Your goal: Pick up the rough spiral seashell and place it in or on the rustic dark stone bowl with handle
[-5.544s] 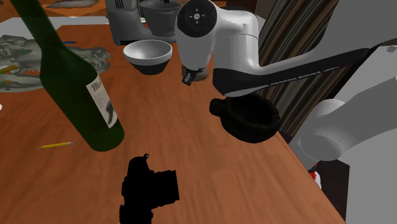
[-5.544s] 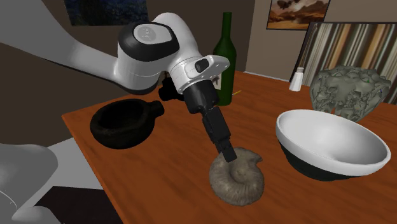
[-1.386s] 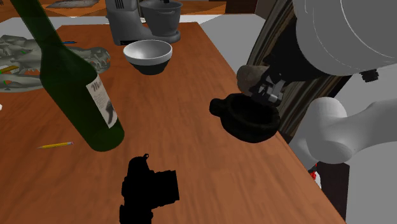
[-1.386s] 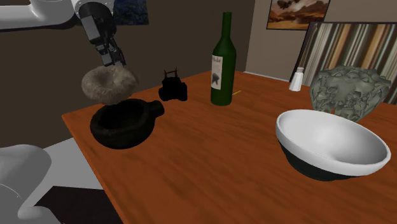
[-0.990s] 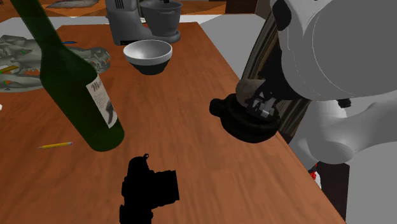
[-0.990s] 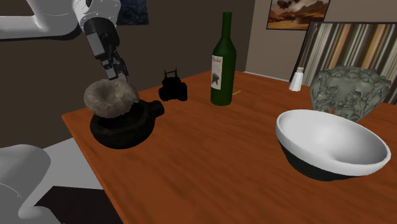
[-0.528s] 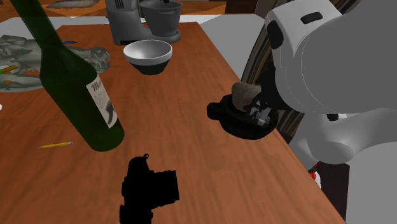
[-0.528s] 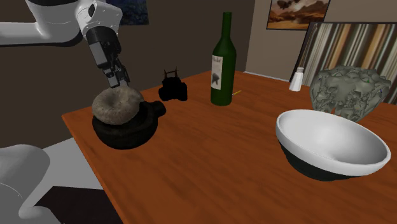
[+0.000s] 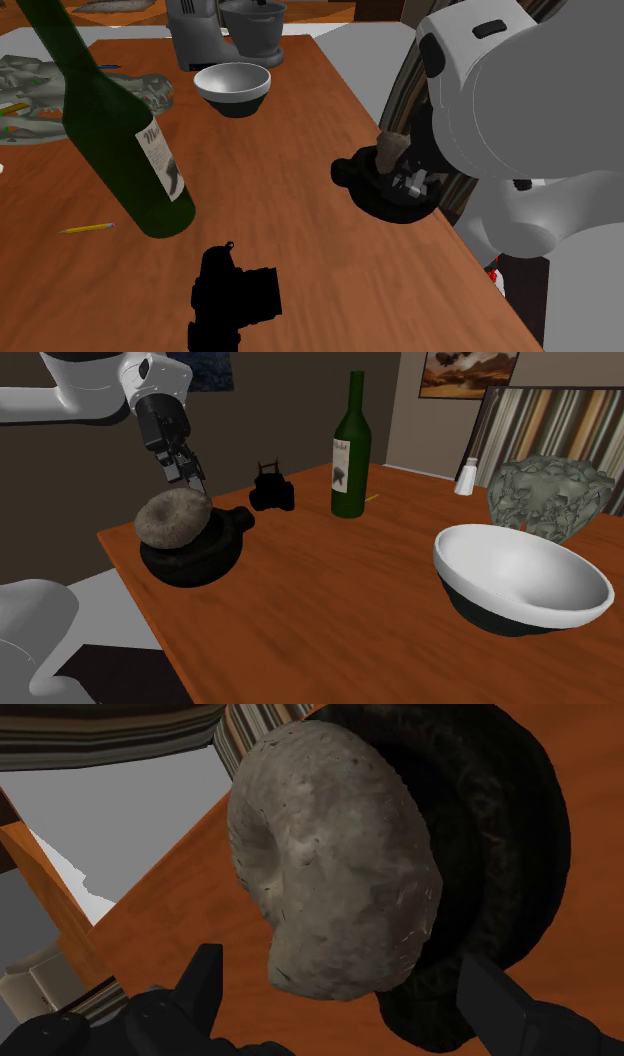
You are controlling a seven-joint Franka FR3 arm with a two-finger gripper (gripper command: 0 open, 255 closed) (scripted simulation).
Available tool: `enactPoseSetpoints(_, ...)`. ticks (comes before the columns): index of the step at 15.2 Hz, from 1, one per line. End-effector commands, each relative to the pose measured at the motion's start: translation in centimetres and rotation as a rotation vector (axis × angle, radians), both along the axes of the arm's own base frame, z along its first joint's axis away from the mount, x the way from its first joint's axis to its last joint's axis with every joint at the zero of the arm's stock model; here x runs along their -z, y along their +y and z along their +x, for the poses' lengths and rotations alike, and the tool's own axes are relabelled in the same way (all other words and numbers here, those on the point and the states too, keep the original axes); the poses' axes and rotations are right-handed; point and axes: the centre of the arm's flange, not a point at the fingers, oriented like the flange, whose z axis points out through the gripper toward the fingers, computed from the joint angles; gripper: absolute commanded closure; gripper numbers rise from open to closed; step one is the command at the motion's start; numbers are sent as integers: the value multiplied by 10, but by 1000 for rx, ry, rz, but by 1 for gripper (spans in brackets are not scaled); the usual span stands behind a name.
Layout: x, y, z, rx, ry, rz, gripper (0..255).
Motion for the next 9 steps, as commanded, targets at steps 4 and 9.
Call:
enactPoseSetpoints(4, -28, 22, -17, 0, 0, 0, 0)
enactPoseSetpoints(9, -36, 27, -22, 0, 0, 0, 0)
